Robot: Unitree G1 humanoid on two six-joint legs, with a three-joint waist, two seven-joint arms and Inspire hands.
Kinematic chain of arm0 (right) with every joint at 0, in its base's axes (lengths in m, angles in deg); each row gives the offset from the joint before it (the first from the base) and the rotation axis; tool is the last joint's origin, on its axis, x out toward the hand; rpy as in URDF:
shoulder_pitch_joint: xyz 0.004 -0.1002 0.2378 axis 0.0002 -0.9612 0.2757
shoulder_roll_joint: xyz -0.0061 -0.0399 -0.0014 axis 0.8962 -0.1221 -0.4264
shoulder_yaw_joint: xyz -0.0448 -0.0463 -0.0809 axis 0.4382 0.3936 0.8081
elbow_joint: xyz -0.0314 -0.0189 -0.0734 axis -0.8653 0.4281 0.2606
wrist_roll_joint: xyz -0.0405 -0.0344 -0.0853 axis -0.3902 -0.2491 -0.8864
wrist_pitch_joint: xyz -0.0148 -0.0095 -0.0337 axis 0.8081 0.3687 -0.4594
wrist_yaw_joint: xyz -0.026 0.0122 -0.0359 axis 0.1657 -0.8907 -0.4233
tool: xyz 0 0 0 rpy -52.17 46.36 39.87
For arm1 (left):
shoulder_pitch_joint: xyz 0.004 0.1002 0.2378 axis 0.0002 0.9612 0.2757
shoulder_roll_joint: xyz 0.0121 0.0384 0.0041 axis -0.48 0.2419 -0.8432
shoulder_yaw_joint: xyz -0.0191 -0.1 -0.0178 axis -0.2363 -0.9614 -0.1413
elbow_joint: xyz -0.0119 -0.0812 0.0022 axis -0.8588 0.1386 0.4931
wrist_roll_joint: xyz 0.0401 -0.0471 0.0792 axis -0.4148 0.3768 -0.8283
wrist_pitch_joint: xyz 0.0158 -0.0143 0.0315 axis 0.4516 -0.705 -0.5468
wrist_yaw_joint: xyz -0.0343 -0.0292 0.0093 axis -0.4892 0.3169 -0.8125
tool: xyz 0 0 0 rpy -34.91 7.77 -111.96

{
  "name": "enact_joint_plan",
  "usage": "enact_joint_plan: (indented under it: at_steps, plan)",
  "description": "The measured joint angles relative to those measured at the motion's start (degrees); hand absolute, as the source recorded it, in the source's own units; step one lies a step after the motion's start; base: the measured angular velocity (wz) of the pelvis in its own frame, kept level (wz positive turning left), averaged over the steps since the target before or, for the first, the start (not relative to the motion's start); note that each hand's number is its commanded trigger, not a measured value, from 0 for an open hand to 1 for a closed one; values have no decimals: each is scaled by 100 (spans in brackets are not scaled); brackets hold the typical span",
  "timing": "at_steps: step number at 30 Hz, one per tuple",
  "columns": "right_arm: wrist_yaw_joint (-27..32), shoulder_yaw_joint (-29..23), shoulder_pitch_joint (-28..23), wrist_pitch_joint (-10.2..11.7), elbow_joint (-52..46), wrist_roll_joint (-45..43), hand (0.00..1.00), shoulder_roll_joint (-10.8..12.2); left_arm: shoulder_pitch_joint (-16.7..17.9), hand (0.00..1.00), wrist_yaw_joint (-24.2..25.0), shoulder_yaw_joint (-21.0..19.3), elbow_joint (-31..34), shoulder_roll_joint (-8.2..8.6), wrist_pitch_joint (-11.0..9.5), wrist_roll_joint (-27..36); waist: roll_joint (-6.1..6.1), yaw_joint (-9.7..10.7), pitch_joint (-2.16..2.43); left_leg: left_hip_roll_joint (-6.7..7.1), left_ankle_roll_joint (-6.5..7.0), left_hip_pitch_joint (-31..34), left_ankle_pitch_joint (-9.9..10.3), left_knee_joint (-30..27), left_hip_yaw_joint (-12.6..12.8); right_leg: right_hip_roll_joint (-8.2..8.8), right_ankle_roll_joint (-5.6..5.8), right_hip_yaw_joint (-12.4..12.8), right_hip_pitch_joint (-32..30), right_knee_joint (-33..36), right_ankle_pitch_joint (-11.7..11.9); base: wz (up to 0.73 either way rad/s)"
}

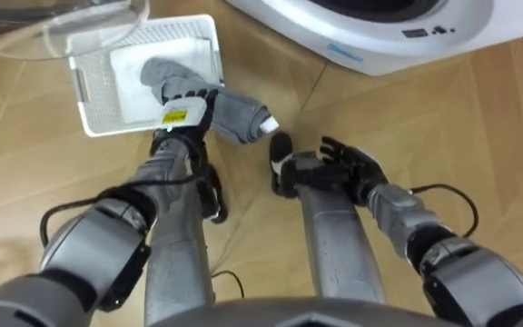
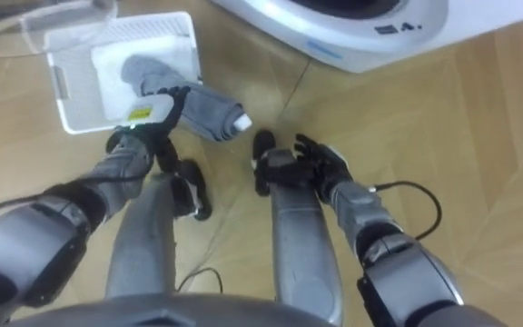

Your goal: Put towel into washing machine

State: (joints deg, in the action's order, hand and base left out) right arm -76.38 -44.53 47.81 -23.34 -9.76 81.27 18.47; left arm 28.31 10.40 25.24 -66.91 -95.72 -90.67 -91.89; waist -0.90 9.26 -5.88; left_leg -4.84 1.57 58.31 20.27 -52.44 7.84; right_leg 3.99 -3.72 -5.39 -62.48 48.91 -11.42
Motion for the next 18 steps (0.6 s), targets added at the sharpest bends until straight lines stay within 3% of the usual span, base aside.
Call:
enact_joint_plan:
  at_steps: [4,10,18]
  plan:
    - [-40,57,40,50,-133,337,0,-33,-192,0,-280,35,0,0,19,-241,1,10,0,-62,-4,367,128,-384,0,-10,-38,9,-379,355,-94,-4]
    - [-105,58,76,73,-340,636,0,-50,-322,0,-536,145,-2,-33,214,-257,0,103,1,-151,-40,819,290,-850,-54,-1,-125,-61,-807,783,-245,0]
    - [-470,97,111,193,-386,1394,0,-71,-370,0,-798,382,-1,-78,225,-321,4,203,-2,-240,-167,1402,675,-1732,-334,-23,-234,-216,-1299,1576,-607,0]
